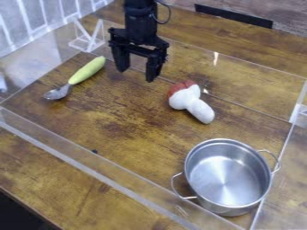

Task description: Remove the mushroom from the silver pot and put it on the table

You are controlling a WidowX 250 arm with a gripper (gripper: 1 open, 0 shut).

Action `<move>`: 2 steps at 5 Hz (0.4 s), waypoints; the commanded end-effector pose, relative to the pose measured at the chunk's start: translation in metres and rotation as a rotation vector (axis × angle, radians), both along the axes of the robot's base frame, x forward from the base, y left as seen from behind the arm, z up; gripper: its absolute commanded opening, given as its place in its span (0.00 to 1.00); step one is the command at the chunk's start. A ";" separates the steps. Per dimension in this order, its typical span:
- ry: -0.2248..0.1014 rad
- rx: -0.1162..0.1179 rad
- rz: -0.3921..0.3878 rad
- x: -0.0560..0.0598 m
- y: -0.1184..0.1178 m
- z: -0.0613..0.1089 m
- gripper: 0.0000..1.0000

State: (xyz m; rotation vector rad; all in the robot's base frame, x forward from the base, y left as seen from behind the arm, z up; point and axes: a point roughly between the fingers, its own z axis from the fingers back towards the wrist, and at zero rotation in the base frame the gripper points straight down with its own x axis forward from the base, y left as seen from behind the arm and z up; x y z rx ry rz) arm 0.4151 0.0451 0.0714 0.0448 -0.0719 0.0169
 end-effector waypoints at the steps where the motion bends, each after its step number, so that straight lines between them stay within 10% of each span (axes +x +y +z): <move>1: -0.120 0.017 0.040 0.007 0.014 0.051 1.00; 2: -0.118 0.017 0.064 0.011 0.005 0.046 1.00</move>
